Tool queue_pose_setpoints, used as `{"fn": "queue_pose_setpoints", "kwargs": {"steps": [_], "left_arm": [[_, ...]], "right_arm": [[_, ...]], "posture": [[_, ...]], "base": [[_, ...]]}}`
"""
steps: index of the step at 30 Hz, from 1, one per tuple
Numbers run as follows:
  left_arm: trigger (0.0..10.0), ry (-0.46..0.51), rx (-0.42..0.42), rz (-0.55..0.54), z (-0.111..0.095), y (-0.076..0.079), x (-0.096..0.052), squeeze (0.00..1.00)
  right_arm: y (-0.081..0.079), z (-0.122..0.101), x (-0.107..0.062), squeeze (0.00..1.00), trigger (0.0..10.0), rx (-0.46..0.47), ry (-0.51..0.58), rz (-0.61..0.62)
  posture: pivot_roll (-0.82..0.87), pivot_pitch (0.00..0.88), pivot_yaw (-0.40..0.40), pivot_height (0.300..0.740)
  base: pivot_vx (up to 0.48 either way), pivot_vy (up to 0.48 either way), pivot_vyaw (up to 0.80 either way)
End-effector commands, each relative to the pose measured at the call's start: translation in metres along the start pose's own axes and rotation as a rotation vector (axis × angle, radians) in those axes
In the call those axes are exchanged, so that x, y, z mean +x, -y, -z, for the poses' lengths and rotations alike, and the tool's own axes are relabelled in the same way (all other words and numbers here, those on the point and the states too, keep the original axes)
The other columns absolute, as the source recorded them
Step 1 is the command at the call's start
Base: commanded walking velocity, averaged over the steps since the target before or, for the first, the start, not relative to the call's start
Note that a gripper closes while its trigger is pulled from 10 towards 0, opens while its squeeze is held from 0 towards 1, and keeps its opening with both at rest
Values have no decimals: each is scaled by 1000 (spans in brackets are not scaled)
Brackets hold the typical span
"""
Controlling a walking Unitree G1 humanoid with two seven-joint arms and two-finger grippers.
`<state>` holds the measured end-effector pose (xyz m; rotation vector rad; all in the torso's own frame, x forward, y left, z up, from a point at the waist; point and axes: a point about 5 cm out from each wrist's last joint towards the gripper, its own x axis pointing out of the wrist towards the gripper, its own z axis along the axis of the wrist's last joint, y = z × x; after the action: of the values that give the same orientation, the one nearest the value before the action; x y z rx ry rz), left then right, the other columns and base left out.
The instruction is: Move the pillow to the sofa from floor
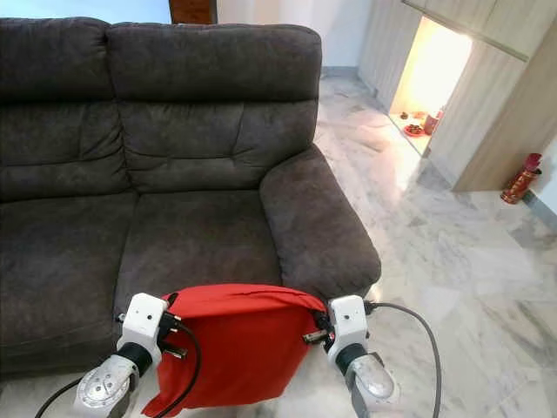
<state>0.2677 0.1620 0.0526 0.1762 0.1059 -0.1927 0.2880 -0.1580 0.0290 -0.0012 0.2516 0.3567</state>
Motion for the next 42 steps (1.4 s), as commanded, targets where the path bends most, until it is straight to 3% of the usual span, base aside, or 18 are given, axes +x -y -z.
{"fn": "queue_pose_setpoints", "kwargs": {"steps": [1, 4, 6, 8, 22, 27, 29, 35, 42], "left_arm": [[10000, 117, -2, -104, -24, -15, 2, 0], [10000, 213, 3, -181, -38, -24, -1, 0], [10000, 231, 11, -205, -42, -27, -2, 0], [10000, 263, 75, -254, -51, -38, -3, 0], [10000, 283, 103, -255, -59, -36, 0, 0], [10000, 282, 109, -267, -60, -38, 0, 0], [10000, 285, 113, -261, -60, -38, 0, 0], [10000, 289, 111, -260, -62, -37, 0, 0], [10000, 295, 128, -247, -63, -36, 0, 0]], "right_arm": [[14, -8, -4, 0, 10000, -56, 34, 71], [19, -21, -4, 0, 10000, -113, 115, 112], [21, -26, -4, 0, 10000, -96, 147, 126], [24, -43, -4, 0, 10000, -43, 248, 131], [18, -50, -2, 0, 10000, -122, 250, 69], [16, -53, 0, 0, 10000, -125, 256, 55], [6, -63, 3, 0, 10000, -157, 292, 5], [-1, -67, 4, 0, 10000, -182, 304, -24], [-7, -74, 5, 0, 10000, -118, 336, -26]], "posture": [[39, 21, 13, 740], [38, 10, 20, 740], [41, 8, 21, 740], [40, 0, 22, 740], [44, 27, 19, 740], [52, 36, 15, 740], [45, 48, 20, 740], [51, 52, 20, 740], [43, 49, 26, 740]], "base": [[0, 0, 0], [0, 0, 390], [0, 0, 675], [0, 0, 559], [0, 0, 31], [311, 0, 0], [401, 0, 0], [420, 0, 400], [424, 0, 114]]}}
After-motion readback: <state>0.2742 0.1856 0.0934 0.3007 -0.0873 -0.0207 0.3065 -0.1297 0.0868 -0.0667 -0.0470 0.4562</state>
